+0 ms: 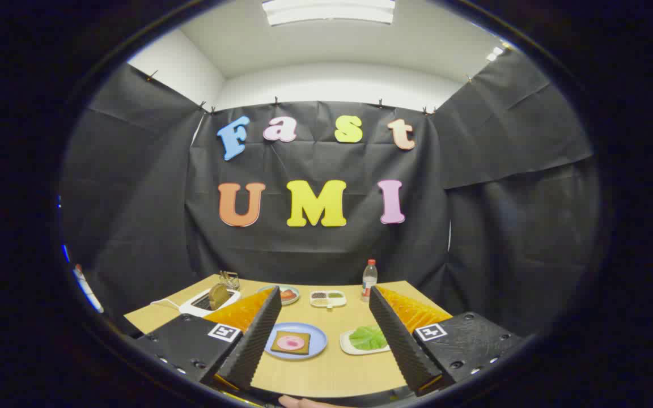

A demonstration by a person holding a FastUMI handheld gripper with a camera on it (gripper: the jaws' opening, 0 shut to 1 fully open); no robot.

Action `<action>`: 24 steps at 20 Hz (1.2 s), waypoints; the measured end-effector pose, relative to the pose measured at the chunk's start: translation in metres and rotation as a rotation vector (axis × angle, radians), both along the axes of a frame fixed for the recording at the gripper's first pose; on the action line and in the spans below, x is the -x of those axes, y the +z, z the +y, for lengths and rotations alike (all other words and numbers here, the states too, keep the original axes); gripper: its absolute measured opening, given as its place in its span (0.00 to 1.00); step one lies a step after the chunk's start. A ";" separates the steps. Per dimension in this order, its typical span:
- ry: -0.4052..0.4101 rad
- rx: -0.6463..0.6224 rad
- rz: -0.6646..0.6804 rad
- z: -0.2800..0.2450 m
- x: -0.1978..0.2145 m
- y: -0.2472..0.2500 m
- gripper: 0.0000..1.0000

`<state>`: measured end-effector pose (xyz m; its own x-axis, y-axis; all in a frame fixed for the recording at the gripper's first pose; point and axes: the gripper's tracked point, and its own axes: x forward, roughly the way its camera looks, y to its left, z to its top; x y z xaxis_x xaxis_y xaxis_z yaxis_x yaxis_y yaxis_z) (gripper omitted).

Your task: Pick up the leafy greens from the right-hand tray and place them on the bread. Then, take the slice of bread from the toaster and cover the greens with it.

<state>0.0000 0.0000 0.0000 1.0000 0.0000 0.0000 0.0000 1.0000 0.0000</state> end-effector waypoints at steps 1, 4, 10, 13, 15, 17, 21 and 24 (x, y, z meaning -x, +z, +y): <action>0.002 0.008 -0.002 0.002 0.001 -0.001 0.96; 0.005 0.016 -0.006 0.005 0.001 -0.002 0.96; -0.003 0.016 0.007 0.006 -0.004 -0.009 0.96; -0.002 0.027 0.014 0.009 -0.008 -0.013 0.96; 0.003 0.037 0.015 0.011 -0.011 -0.016 0.95; 0.000 0.051 0.012 0.008 -0.018 -0.019 0.95; -0.015 0.070 0.021 -0.003 -0.046 -0.035 0.95; -0.012 0.093 0.035 -0.012 -0.077 -0.050 0.95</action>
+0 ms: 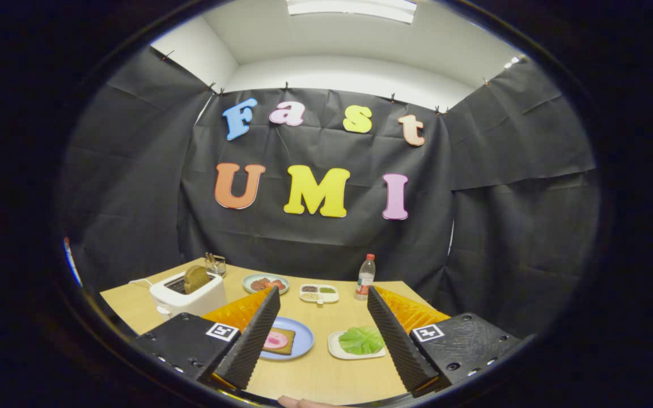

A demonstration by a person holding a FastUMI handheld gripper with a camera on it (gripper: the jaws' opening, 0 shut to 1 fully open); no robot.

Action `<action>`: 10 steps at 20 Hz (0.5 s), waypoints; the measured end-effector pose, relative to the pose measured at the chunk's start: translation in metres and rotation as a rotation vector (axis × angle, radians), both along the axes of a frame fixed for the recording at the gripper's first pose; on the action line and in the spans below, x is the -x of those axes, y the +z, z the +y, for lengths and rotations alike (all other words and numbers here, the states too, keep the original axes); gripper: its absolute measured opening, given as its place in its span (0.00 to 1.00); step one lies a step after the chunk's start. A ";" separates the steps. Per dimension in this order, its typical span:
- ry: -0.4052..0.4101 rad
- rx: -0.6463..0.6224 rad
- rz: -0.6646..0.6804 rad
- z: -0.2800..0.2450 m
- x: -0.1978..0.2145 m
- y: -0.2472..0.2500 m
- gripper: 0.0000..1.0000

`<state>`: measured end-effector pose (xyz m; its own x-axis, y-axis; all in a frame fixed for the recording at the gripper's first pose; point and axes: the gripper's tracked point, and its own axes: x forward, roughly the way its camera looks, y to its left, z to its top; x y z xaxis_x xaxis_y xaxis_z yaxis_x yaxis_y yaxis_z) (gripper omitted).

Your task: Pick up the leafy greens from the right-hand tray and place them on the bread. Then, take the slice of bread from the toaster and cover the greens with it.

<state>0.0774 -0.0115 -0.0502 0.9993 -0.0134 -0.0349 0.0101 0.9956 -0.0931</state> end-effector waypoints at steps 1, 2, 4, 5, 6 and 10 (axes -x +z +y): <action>-0.002 0.009 0.012 -0.005 -0.014 -0.008 0.95; -0.002 0.012 0.022 -0.011 -0.026 -0.015 0.95; -0.006 0.011 0.065 -0.024 -0.055 -0.036 0.95; -0.016 0.002 0.091 -0.034 -0.070 -0.048 0.95; -0.027 -0.008 0.111 -0.044 -0.084 -0.057 0.95; -0.069 -0.030 0.225 -0.082 -0.144 -0.108 0.95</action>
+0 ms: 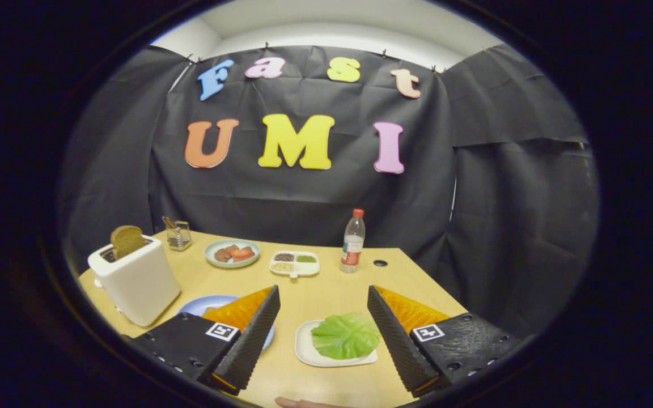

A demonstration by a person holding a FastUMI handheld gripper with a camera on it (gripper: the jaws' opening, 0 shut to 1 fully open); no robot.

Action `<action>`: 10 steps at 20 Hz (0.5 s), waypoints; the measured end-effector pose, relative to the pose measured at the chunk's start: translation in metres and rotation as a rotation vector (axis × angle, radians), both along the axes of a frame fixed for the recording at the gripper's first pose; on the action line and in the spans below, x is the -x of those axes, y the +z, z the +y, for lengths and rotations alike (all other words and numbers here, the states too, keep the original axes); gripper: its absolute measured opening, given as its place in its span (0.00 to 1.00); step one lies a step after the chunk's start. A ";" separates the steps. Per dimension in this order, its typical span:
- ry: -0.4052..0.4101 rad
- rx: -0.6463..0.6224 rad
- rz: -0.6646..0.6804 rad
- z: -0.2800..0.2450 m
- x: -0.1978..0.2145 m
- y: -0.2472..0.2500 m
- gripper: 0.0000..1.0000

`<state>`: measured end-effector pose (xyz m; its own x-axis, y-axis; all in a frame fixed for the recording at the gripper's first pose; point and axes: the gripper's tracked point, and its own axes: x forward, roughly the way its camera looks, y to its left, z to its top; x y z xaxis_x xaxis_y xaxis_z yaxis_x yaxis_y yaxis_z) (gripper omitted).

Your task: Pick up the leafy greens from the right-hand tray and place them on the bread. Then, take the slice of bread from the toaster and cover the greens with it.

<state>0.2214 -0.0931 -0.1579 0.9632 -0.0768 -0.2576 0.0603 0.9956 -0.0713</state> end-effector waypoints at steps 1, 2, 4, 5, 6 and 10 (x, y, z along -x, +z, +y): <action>-0.010 0.011 0.029 -0.009 -0.014 -0.013 0.95; -0.019 0.026 0.060 -0.018 -0.026 -0.028 0.95; -0.038 0.044 0.126 -0.038 -0.049 -0.059 0.95; -0.050 0.039 0.162 -0.047 -0.056 -0.074 0.95; -0.060 0.036 0.215 -0.055 -0.065 -0.094 0.95; -0.089 0.033 0.357 -0.067 -0.086 -0.145 0.95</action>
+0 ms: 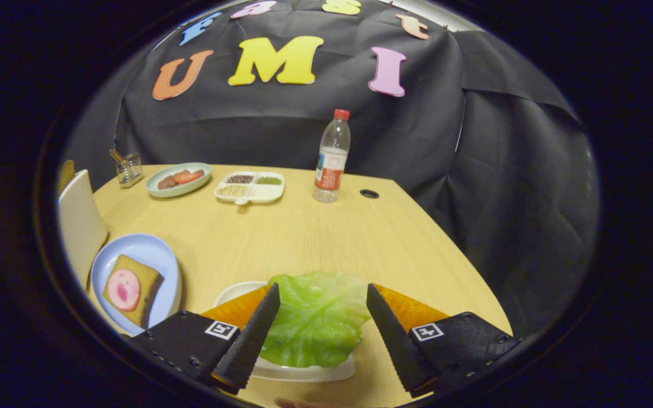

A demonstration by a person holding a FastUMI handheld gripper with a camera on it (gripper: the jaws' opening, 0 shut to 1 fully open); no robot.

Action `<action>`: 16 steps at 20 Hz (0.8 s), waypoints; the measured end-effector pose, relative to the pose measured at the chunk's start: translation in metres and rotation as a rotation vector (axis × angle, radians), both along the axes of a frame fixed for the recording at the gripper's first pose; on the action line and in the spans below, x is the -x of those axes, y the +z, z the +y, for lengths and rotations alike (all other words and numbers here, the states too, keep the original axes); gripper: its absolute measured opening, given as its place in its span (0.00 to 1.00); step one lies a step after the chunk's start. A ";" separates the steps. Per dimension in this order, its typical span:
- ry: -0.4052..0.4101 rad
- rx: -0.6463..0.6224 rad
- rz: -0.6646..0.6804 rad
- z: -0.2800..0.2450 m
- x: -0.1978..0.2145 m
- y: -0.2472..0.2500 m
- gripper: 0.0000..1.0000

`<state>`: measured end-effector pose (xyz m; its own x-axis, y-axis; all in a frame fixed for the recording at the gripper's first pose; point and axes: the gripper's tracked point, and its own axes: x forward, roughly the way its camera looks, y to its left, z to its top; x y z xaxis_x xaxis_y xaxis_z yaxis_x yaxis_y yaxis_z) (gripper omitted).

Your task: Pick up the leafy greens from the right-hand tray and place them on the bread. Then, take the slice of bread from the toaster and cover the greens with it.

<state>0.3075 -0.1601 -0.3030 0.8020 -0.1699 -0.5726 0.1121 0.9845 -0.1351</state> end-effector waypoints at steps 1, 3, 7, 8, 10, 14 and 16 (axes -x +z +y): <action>0.002 -0.015 0.021 0.001 -0.001 -0.007 0.95; 0.028 -0.042 0.036 0.013 -0.002 -0.013 0.95; 0.049 -0.029 0.079 0.021 0.001 -0.030 0.89; 0.046 -0.053 0.075 0.024 -0.004 -0.029 0.83; 0.031 -0.148 0.081 0.029 -0.007 -0.035 0.72; 0.021 -0.176 0.048 0.026 -0.012 -0.036 0.59; 0.035 -0.178 0.051 0.026 -0.013 -0.036 0.54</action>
<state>0.3208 -0.1342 -0.3388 0.7751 -0.0344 -0.6309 0.0745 0.9965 0.0372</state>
